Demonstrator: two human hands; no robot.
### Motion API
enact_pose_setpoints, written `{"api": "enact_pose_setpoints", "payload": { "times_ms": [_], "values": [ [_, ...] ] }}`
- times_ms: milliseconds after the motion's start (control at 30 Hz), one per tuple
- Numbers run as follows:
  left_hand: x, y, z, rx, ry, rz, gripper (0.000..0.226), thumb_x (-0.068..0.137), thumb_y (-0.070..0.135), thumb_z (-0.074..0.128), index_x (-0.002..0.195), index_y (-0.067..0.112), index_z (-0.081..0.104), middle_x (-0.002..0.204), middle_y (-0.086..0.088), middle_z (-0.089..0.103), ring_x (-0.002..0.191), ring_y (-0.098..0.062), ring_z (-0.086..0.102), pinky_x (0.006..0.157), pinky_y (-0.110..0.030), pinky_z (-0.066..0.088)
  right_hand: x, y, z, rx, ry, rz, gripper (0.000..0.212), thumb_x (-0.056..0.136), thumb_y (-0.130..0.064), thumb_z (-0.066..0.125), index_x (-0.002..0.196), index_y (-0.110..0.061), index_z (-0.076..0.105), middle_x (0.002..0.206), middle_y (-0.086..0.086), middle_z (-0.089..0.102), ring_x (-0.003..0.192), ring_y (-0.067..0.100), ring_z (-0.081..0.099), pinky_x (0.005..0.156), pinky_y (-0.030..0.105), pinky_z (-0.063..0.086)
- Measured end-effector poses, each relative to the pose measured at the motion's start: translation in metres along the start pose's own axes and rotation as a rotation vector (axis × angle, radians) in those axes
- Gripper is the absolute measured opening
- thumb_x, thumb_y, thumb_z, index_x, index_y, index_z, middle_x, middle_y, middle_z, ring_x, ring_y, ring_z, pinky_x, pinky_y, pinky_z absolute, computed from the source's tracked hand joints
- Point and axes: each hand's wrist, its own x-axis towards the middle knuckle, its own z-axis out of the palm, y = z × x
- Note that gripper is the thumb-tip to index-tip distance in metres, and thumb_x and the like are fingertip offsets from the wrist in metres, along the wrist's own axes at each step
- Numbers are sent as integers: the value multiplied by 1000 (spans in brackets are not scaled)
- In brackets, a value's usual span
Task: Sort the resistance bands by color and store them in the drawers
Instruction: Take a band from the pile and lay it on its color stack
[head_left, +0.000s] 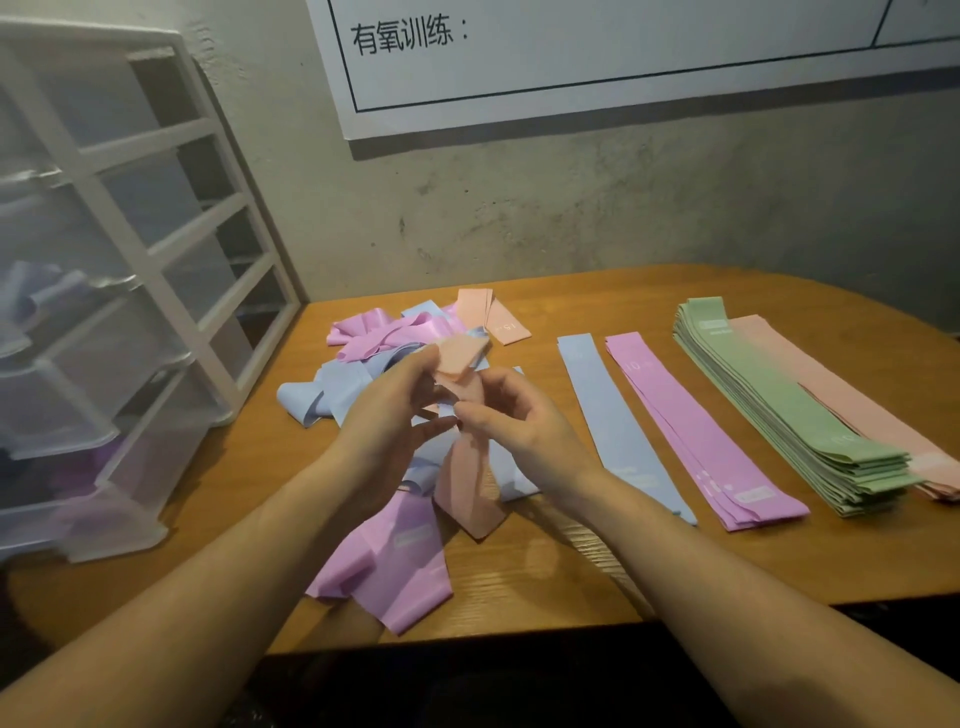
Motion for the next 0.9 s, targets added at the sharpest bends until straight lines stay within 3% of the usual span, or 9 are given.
{"api": "enact_pose_setpoints", "payload": {
  "times_ms": [100, 200, 267, 367, 467, 600, 700, 800, 900],
  "values": [
    [-3, -2, -2, -107, 25, -26, 30, 104, 32, 46, 105, 17, 73, 98, -5, 74, 95, -18, 65, 88, -36, 53, -4, -6, 1, -3, 7, -16, 17, 94, -22, 70, 108, -15, 63, 99, 0, 64, 88, 7, 60, 75, 22, 50],
    [-6, -3, -4, -227, 34, -56, 34, 102, 34, 51, 93, 19, 80, 100, -9, 73, 98, -20, 64, 93, -40, 51, -7, -13, 2, -12, 32, 28, 12, 96, -25, 66, 98, -14, 61, 92, -2, 62, 77, 1, 57, 64, 13, 44],
    [-8, -2, -4, -280, 25, -71, 33, 98, 39, 57, 88, 20, 82, 101, -8, 72, 100, -19, 65, 97, -40, 49, -8, -14, 3, -41, 52, 74, 18, 98, -30, 62, 93, -13, 59, 85, -3, 59, 73, 3, 55, 59, 14, 42],
    [-11, -3, -4, -329, 52, -94, 34, 90, 45, 65, 107, 17, 76, 103, -8, 69, 99, -19, 66, 95, -36, 52, -9, -12, 4, -75, 57, 131, 23, 101, -31, 57, 94, -9, 57, 80, -4, 55, 69, 4, 54, 56, 16, 40],
    [-12, -5, -5, -366, 88, -110, 25, 100, 35, 58, 108, 14, 68, 108, -9, 73, 104, -23, 68, 97, -39, 54, -12, -12, 4, -61, 70, 173, 21, 103, -29, 54, 103, -9, 59, 78, -6, 58, 58, -7, 56, 50, 10, 40],
    [-17, -3, -4, -376, 90, -78, 20, 102, 30, 56, 106, 13, 66, 105, -9, 76, 98, -22, 70, 93, -40, 55, -14, -13, 5, -47, 154, 188, 13, 103, -29, 54, 96, -22, 61, 83, -8, 62, 67, 1, 58, 56, 15, 42],
    [-18, -3, -3, -366, 94, -63, 18, 101, 28, 59, 111, 14, 63, 107, -6, 77, 92, -17, 73, 80, -39, 61, -15, -12, 4, -19, 216, 199, 12, 102, -29, 56, 98, -20, 63, 87, -6, 62, 76, 11, 57, 63, 24, 44],
    [-19, -2, 0, -338, 97, -74, 17, 102, 29, 55, 113, 16, 59, 105, -2, 77, 85, -13, 74, 73, -36, 62, -18, -13, 2, -52, 182, 206, 20, 96, -42, 64, 99, -23, 62, 93, -7, 64, 79, 8, 61, 68, 23, 46],
    [-18, 0, 2, -336, 110, -71, 17, 104, 31, 52, 107, 16, 59, 106, -3, 77, 88, -18, 73, 80, -40, 60, -23, -16, 0, -162, 59, 229, 24, 89, -45, 71, 92, -23, 64, 74, -17, 64, 64, -5, 59, 56, 12, 43]
  ]
}}
